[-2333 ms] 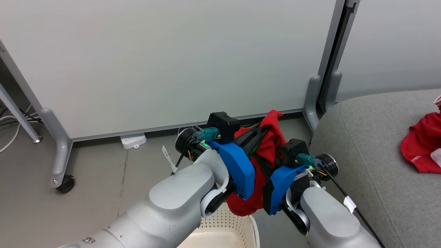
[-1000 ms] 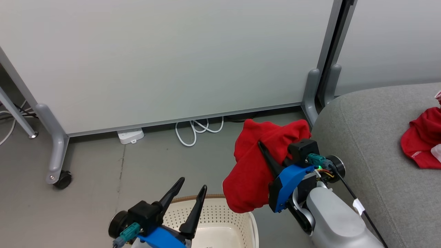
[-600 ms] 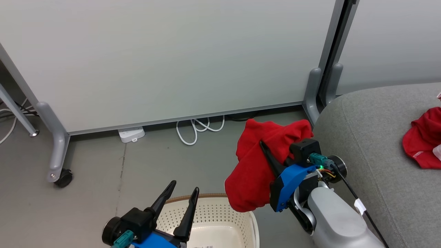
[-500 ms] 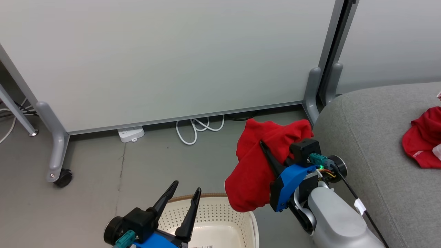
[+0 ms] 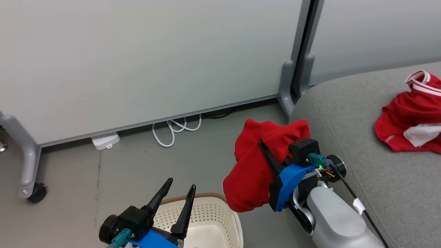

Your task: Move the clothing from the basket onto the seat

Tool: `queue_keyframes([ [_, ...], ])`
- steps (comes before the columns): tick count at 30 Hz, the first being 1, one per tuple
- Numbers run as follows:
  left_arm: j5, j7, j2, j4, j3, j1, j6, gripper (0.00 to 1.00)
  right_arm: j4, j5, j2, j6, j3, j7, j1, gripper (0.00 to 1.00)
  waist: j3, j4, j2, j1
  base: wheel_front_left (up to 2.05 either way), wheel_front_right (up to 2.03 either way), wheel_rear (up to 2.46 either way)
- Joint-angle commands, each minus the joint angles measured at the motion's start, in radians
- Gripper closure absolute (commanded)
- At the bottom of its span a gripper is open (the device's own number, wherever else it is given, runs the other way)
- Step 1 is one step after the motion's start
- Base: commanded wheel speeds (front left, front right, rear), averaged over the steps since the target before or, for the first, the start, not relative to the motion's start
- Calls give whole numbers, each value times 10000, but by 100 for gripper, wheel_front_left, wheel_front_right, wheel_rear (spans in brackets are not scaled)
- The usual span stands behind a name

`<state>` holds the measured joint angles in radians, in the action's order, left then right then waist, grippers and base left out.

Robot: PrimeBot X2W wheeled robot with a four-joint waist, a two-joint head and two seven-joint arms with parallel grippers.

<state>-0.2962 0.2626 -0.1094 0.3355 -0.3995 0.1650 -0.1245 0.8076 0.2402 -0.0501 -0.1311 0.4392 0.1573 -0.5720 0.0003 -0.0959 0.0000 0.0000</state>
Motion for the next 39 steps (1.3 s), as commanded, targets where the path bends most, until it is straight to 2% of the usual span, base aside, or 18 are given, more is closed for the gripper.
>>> queue_keyframes([
  [1, 92, 33, 6, -9, 82, -101, -11, 0, -5, -34, -3, 8, 21, -11, -67, 100, 110, -614, 0, 0, 0, 0, 0],
  [15, 239, 33, 162, -70, -88, 343, -59, 0, 80, -234, 0, 7, -315, 117, -349, 100, 542, -3342, 0, 0, 0, 0, 0],
  [21, 187, 33, 122, -82, -117, 401, -61, 0, 144, -286, 4, 7, -453, 153, -209, 100, 608, -4135, 0, 0, 0, 0, 0],
  [26, 145, 33, 121, -45, -230, 469, -62, 0, 141, -300, 3, 7, -598, 210, -128, 100, 715, -4409, 0, 0, 0, 0, 0],
  [39, 43, 33, 2, 20, -344, 521, -63, 0, 213, -353, 8, 7, -970, 212, -307, 100, 797, -4365, 0, 0, 0, 0, 0],
])
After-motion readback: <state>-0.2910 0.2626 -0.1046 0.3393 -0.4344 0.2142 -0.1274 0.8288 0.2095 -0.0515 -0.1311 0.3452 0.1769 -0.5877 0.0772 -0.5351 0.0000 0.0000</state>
